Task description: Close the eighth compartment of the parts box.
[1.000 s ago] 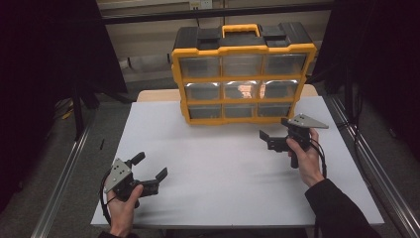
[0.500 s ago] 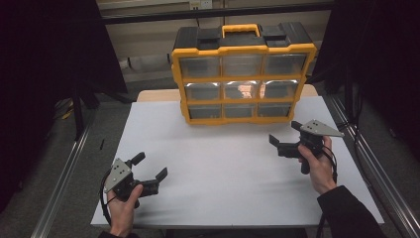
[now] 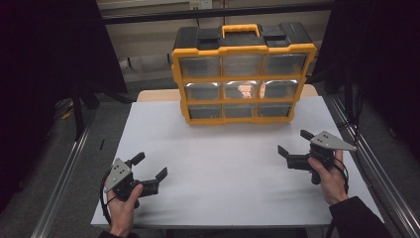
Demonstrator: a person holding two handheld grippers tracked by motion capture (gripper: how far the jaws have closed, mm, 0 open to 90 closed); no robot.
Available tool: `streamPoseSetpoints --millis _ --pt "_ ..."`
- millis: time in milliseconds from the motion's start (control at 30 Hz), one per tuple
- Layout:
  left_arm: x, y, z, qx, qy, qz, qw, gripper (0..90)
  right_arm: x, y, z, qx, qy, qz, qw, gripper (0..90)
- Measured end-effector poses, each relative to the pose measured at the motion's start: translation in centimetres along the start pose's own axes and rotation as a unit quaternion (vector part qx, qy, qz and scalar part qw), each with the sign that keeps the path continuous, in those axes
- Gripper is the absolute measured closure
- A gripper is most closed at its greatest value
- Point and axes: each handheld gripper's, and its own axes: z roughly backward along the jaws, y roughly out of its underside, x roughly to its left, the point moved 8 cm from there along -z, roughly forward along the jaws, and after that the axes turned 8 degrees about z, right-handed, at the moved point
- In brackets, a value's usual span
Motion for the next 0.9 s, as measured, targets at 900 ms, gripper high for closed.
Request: streamPoseSetpoints --millis 900 --pt "0.4 0.4 0.5 0.01 -0.017 0.005 0.9998 3.4 -1.8 2.9 6.3 0.003 0.052 -0.006 0.9986 1.8"
